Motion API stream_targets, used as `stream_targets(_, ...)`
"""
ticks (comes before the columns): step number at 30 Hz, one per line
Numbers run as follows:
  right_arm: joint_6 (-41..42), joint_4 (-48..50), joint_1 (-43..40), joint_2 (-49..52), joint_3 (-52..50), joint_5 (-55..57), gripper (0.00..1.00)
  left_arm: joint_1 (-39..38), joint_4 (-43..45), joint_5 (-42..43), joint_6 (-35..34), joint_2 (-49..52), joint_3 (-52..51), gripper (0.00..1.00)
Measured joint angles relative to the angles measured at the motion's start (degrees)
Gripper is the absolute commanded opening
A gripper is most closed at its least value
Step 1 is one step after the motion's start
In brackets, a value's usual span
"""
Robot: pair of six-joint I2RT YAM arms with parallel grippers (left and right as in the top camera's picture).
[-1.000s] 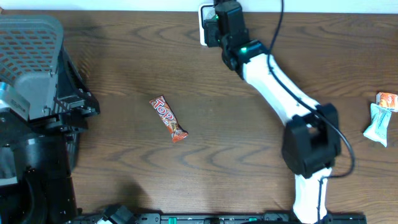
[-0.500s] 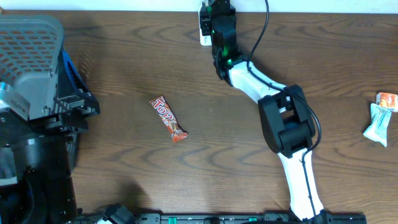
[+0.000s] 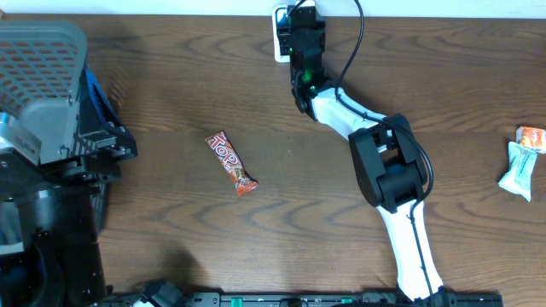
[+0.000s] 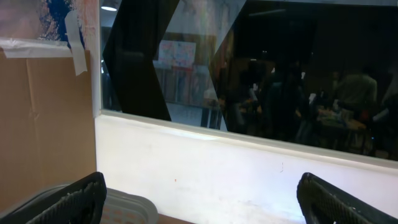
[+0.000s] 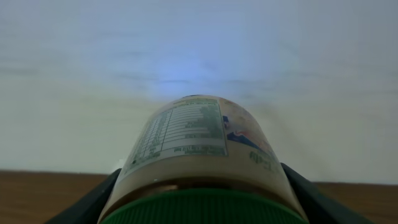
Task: Scan the item barcode
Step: 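Hold the bottle in front of the white scanner, then carry the bottle to the right edge and release it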
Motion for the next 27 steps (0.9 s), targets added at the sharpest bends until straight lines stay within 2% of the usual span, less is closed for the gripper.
stream_targets(3, -0.2, -2.2, 0.4, -1.0, 0.0, 6.8, 0.54, 0.0, 0.0, 0.0, 0.0, 0.0, 0.0, 0.98)
stream_targets(6, -0.4, -9.8, 0.9, -4.0, 0.0, 13.9, 0.55, 0.0, 0.0, 0.0, 0.0, 0.0, 0.0, 0.98)
stream_targets(10, 2.2, -29.1, 1.1, -11.6, 0.0, 18.6, 0.58, 0.0, 0.0, 0.0, 0.0, 0.0, -0.1, 0.98)
stream_targets(14, 12.0, -53.2, 0.9, -20.1, 0.3, 19.4, 0.58, 0.0, 0.0, 0.0, 0.0, 0.0, -0.1, 0.98)
stream_targets(19, 28.3, -78.4, -2.0, -27.2, 0.7, 12.3, 0.58, 0.0, 0.0, 0.0, 0.0, 0.0, -0.1, 0.98)
stream_targets(23, 35.8, -88.9, -8.4, -28.1, 0.6, -0.5, 0.57, 0.0, 0.0, 0.0, 0.0, 0.0, -0.1, 0.98)
stream_targets(25, 37.4, -91.2, -11.4, -28.1, 0.2, -5.4, 0.54, 0.0, 0.0, 0.0, 0.0, 0.0, -0.1, 0.98)
stream_targets(27, 38.5, -93.5, -14.5, -28.1, -0.2, -9.6, 0.54, 0.0, 0.0, 0.0, 0.0, 0.0, -0.1, 0.98)
